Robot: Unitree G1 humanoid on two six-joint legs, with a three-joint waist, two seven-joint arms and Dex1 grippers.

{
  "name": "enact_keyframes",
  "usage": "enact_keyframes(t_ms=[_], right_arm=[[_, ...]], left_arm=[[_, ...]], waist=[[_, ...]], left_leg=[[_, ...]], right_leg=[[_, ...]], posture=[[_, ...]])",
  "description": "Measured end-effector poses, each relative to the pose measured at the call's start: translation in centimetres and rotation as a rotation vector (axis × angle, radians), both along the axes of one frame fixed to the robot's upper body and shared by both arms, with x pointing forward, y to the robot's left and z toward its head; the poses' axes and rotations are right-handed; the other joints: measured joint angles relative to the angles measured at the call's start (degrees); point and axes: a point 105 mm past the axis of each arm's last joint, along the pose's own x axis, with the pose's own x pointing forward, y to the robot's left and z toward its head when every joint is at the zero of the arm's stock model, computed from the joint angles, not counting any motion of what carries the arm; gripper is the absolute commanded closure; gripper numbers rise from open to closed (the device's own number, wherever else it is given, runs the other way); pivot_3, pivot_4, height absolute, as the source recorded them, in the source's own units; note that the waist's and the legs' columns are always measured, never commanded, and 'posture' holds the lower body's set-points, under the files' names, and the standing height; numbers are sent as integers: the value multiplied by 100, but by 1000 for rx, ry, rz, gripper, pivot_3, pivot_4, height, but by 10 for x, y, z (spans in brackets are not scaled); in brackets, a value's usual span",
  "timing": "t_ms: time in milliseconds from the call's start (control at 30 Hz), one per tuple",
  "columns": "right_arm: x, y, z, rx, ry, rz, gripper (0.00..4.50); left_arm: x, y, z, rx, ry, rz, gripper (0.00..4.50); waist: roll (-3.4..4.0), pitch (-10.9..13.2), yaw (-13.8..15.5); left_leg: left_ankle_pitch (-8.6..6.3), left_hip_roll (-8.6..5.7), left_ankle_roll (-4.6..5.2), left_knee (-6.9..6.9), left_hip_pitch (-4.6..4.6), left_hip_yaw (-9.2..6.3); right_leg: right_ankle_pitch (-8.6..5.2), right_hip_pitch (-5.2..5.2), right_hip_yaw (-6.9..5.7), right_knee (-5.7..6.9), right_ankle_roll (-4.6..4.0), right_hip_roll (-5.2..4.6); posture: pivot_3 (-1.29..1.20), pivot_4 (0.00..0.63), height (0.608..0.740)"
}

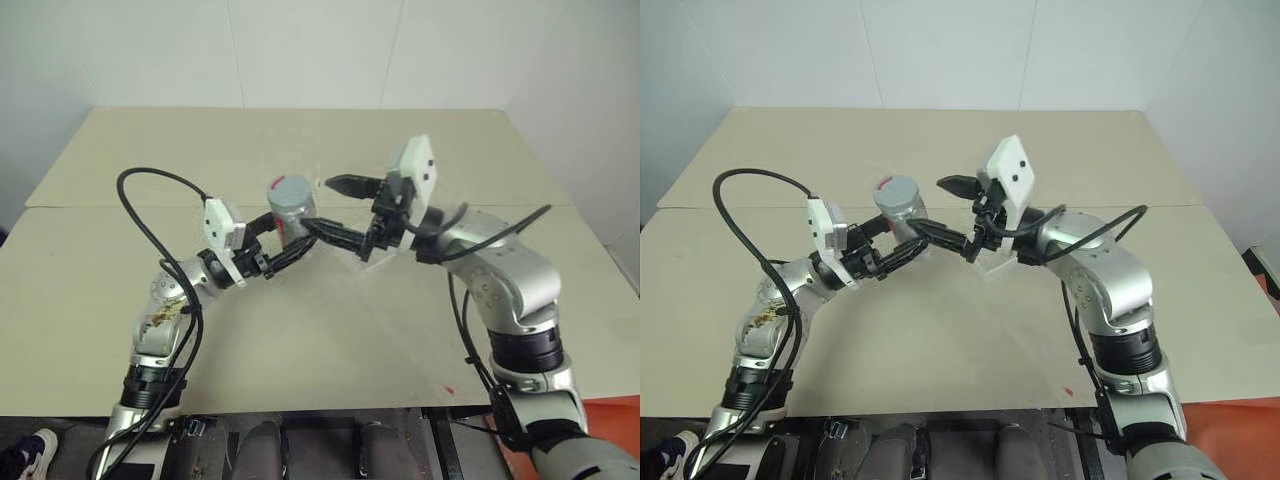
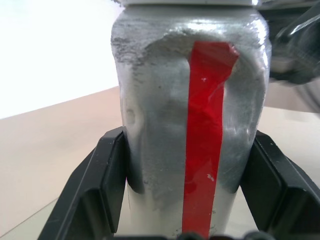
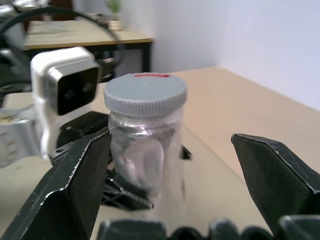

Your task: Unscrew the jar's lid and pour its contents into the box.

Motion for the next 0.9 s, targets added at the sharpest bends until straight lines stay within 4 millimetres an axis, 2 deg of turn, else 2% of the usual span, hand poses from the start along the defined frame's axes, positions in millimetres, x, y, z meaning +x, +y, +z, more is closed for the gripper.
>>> enact_keyframes(t_ms=[167,267,400,567,667,900], right_arm=[[4,-4,3,46,-11,-151,68],[4,-1,10,97,-20,-216,68],[6,5,9,116,-14,-284,68],[10,23,1,76,-9,-308,68],[16,32,2,69,-14,-334,68],[25,39,1,58,-10,-381,68]], left_arm=[[20,-9,-11,-2,27,251,1643],[25,-12,-16,9,35,325,1643],[27,-13,-17,13,37,351,1643],[27,-18,-19,25,39,350,1643],[25,-24,-19,28,43,337,1643],[21,-24,-17,31,34,335,1643]], waist=[[-1,0,38],[-1,0,34],[-1,-1,33],[-1,-1,24],[-1,-1,12],[-1,-1,0]], left_leg=[[0,-2,0,-1,-2,2],[0,-2,-1,-1,-2,2],[0,-2,0,-1,-1,4],[0,-2,0,-1,-2,4],[1,-2,-1,-1,-2,3],[1,-2,-1,-1,-2,3]], right_leg=[[0,-1,1,2,0,-1],[0,-3,1,1,0,0],[0,-2,1,1,0,0],[0,-2,1,0,0,0],[0,-2,0,1,0,0],[0,-2,-1,2,0,0]], posture=[[0,150,740],[0,150,740],[0,150,740],[0,150,740],[0,150,740],[0,150,740]])
